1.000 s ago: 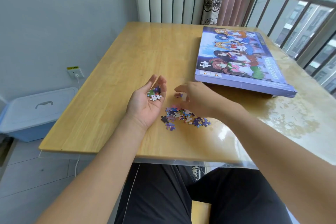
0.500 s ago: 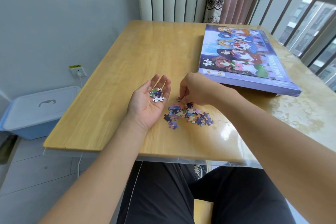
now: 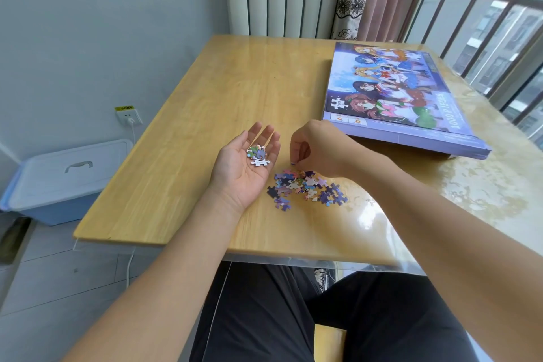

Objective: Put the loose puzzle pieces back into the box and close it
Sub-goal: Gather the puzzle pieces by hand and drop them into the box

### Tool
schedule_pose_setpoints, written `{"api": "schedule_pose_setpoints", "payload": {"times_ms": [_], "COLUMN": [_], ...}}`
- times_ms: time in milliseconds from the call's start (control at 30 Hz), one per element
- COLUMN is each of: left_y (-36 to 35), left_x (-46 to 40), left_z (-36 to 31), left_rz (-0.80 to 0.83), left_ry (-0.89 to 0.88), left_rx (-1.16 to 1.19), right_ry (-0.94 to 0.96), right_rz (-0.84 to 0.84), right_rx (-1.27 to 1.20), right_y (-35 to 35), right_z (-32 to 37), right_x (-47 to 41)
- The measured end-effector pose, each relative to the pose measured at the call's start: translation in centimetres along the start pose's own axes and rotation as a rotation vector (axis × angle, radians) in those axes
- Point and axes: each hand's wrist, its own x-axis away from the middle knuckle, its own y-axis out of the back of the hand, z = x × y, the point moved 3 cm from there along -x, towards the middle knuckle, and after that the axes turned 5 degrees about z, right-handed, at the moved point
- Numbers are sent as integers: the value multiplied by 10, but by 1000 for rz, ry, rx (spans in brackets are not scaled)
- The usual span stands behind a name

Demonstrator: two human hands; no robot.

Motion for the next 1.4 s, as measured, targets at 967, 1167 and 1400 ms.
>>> {"api": "schedule_pose_setpoints", "payload": {"times_ms": [967,1167,1400], "left_y": [1,1,2], "left_x": [-3,-3,-2], "left_z": [0,0,0], "left_rz": [-19,-21,-17], "left_ry": [-8,-8,-14], "left_rx": [6,6,15], "right_ry": [-155,-149,-84], "right_rz": [83,84,-35], "right_rx": [12,-16,-197], "right_y": [6,5,6], "right_z": [12,12,6], "right_x": [-16,-16,-8]}}
